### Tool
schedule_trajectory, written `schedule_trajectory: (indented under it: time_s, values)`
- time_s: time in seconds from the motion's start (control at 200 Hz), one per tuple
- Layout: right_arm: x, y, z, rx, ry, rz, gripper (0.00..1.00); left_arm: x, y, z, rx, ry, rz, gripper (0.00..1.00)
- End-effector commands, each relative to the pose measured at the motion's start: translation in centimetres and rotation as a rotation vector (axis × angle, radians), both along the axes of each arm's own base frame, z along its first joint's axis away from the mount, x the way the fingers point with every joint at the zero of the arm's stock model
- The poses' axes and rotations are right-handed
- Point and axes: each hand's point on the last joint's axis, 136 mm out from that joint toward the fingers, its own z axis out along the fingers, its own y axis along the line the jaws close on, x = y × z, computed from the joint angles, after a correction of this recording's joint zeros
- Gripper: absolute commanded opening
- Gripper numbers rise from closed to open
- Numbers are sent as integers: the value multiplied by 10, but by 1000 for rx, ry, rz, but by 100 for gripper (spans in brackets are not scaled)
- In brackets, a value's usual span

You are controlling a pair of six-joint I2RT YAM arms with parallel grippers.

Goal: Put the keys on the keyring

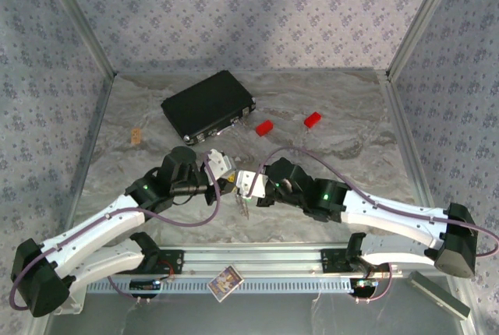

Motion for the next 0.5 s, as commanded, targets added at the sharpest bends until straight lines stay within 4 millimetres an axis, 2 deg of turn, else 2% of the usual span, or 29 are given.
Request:
schedule_trajectory:
  time_s: [0.0, 0.32, 0.495]
  values:
    - [-6, -3, -3, -33, 4, 21, 0, -1, -8, 25, -59, -52, -32, 0]
    - [-9, -13, -11, -68, 17, 18, 0, -1, -7, 23, -56, -58, -32, 0]
    - [-10, -16, -9, -68, 5, 15, 0, 0, -8, 23, -55, -56, -31, 0]
